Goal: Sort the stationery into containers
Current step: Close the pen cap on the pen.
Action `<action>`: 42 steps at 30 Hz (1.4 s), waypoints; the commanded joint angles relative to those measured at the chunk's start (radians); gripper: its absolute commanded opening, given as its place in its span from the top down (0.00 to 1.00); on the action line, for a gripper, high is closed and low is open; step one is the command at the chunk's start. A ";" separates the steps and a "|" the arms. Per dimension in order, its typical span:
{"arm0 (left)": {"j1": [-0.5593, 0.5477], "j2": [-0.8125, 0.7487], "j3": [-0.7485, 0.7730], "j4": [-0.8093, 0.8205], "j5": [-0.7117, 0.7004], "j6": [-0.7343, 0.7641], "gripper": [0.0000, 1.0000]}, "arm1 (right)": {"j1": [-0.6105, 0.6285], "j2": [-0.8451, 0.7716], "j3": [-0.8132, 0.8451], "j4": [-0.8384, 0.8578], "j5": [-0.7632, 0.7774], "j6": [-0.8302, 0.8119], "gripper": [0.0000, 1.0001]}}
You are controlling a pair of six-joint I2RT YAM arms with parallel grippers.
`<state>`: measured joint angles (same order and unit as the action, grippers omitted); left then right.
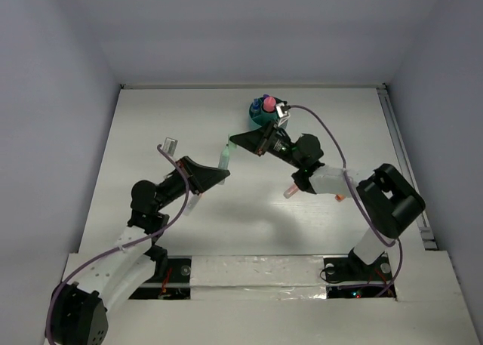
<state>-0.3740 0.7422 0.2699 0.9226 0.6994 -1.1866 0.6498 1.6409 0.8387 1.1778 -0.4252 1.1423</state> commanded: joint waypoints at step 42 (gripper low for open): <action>-0.016 0.019 -0.063 0.138 -0.024 -0.056 1.00 | 0.071 0.037 0.076 0.537 0.100 0.146 0.96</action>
<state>-0.3855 0.7761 0.2138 1.0061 0.6609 -1.2610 0.7139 1.7096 0.8783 1.2728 -0.3470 1.3010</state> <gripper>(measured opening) 0.159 0.284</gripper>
